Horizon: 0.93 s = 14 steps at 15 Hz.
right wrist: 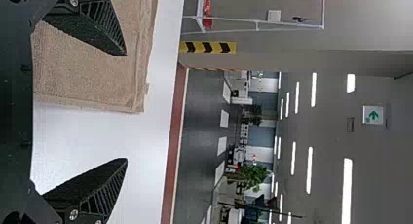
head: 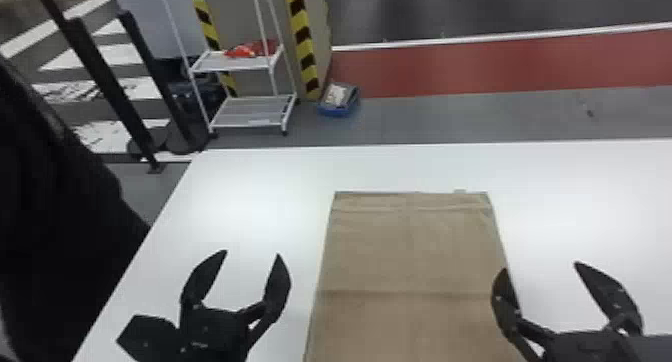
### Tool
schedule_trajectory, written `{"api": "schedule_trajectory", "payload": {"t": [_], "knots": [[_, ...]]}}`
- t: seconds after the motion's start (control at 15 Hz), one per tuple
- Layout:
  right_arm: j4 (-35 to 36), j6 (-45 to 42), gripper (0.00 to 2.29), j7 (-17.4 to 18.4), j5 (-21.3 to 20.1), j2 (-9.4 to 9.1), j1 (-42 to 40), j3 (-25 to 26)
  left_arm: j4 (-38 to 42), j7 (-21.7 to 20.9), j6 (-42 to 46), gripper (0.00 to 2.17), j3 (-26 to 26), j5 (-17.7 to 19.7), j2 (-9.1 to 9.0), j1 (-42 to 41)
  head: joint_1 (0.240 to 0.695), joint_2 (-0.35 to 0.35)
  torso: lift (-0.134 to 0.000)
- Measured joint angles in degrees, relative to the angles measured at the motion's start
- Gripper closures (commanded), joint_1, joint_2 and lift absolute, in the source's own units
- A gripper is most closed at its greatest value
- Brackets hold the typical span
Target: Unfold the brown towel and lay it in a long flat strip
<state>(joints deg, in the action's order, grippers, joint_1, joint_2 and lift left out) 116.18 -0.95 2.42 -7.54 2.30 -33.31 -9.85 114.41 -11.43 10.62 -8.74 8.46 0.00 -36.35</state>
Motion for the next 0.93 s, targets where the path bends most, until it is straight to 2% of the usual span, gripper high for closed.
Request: {"api": "schedule_trajectory", "payload": {"t": [0.2,0.53,0.93], "knots": [[-0.16,0.04,0.11,0.04,0.82,0.78,0.23,0.48,0.0,-1.74,-5.22,0.08,1.21,-2.95,0.0,3.78,0.695,0.14,-0.117],[-1.02,0.44,0.11,0.04,3.35,2.53,0.96,2.49,-2.68,-8.93,-17.55,0.09,1.15,-4.71,0.0,14.13,0.695,0.069,-0.117],[-1.28,3.14,0.11,0.04,3.5,2.97,2.26,2.12,-10.09,-14.05,-26.73,0.14,2.23,-8.58,0.0,27.64,0.695,0.038,-0.117]]}}
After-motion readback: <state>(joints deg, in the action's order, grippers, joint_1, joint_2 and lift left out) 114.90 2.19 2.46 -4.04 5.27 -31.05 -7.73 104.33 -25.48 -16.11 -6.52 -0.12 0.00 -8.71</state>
